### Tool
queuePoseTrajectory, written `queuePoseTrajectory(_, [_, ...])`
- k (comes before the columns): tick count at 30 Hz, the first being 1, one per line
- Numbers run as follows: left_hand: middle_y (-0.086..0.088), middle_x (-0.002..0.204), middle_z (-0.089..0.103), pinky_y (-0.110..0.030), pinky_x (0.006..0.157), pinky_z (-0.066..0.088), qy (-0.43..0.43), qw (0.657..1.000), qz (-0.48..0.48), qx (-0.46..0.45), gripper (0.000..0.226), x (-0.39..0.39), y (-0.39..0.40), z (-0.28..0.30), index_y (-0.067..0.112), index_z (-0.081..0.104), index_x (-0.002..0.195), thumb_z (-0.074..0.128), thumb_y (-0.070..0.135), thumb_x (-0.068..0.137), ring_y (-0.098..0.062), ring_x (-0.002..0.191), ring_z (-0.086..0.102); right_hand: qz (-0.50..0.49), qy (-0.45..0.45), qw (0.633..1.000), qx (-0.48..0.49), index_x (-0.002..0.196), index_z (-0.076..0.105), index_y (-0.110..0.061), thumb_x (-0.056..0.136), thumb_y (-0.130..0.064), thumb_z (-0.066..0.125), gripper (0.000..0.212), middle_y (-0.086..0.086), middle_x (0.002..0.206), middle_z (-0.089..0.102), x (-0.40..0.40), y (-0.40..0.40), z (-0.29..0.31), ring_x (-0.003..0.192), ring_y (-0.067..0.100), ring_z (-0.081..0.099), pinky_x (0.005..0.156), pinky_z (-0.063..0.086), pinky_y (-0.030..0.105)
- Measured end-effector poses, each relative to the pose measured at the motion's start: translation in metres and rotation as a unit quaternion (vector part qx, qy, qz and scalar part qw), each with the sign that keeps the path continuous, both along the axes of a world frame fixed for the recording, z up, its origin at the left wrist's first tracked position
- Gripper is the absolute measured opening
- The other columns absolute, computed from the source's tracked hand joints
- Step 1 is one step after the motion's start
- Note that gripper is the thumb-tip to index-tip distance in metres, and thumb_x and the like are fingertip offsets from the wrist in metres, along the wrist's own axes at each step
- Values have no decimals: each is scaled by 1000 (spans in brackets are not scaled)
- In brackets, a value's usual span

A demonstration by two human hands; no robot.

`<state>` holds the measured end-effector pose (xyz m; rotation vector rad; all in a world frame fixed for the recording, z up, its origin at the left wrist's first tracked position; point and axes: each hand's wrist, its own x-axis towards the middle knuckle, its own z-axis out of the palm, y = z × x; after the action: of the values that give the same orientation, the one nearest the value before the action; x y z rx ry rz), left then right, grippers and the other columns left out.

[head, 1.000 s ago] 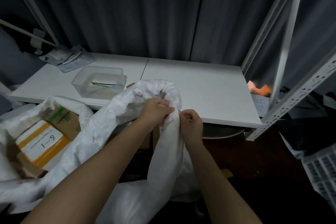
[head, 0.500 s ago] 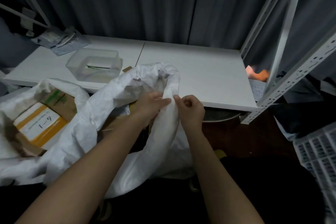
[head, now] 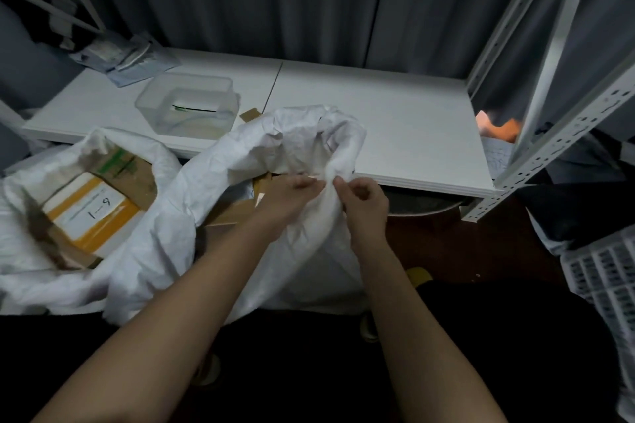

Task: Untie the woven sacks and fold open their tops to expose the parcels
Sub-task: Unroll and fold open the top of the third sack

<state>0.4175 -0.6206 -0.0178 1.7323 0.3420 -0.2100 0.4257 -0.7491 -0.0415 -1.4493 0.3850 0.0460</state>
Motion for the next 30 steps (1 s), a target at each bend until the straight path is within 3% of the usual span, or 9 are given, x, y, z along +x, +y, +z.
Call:
queuePoseTrajectory(3, [0,110,67,-19,82,49,-16,1000,21,3,33,-1,-7,-1,11,67,113,65,32,88,-9,98,62,9,-83,987,-136,75,70,-19,87,-28,68,15,-7,72,67,-11,-5,9,68,-1,60,68,46,17])
queuePoseTrajectory(6, [-4,112,67,-29,93,50,-25,999,29,-13,31,-3,-11,-2,11,67,114,64,29,89,-15,105,63,55,-60,996,-29,76,70,-33,88,-24,69,15,-16,75,70,-30,0,14,78,-5,64,73,49,12])
queuePoseTrajectory(9, [3,119,65,-35,102,45,-11,998,-9,-61,27,-12,-3,2,20,67,116,55,31,95,-12,111,60,40,15,998,49,91,69,-28,86,-6,67,23,1,97,72,-25,3,4,97,17,67,90,54,34])
queuePoseTrajectory(12, [19,115,60,-10,87,45,-38,997,-59,-28,25,-25,7,3,29,62,118,57,30,94,8,105,54,86,65,939,326,116,62,-9,94,-2,50,26,15,116,67,-22,2,-3,106,24,64,93,52,33])
queuePoseTrajectory(14, [20,103,61,-5,72,45,-55,996,-58,31,25,-29,9,-2,29,61,112,65,23,89,8,98,56,61,64,925,369,115,60,-9,96,-4,49,23,15,113,67,-29,4,-11,102,23,65,91,52,32])
queuePoseTrajectory(17, [6,102,68,-10,75,47,-61,994,-12,87,27,-28,5,-8,16,67,112,69,15,84,-4,93,63,-13,60,988,139,96,62,-12,87,-11,67,11,13,100,67,-36,8,-18,90,21,65,84,54,35])
queuePoseTrajectory(20, [4,99,66,0,65,41,-82,985,14,151,26,-27,-2,-7,11,68,110,69,15,85,0,80,58,-28,-6,999,-41,84,70,-22,84,-22,72,2,-2,88,71,-47,7,-13,87,13,66,81,54,28])
queuePoseTrajectory(25, [5,110,61,-18,81,40,-66,987,-28,142,29,-38,-5,1,17,63,120,47,13,97,-10,101,55,56,-51,996,-54,101,70,-26,94,-27,59,14,-19,85,68,-74,23,1,84,-13,61,73,44,3])
queuePoseTrajectory(30, [14,115,59,-10,85,42,-26,993,-84,-85,54,-59,12,4,30,54,120,36,-11,91,-3,114,52,-25,39,999,-15,95,69,-16,86,-22,69,11,1,90,71,-55,38,-6,90,15,68,85,56,33])
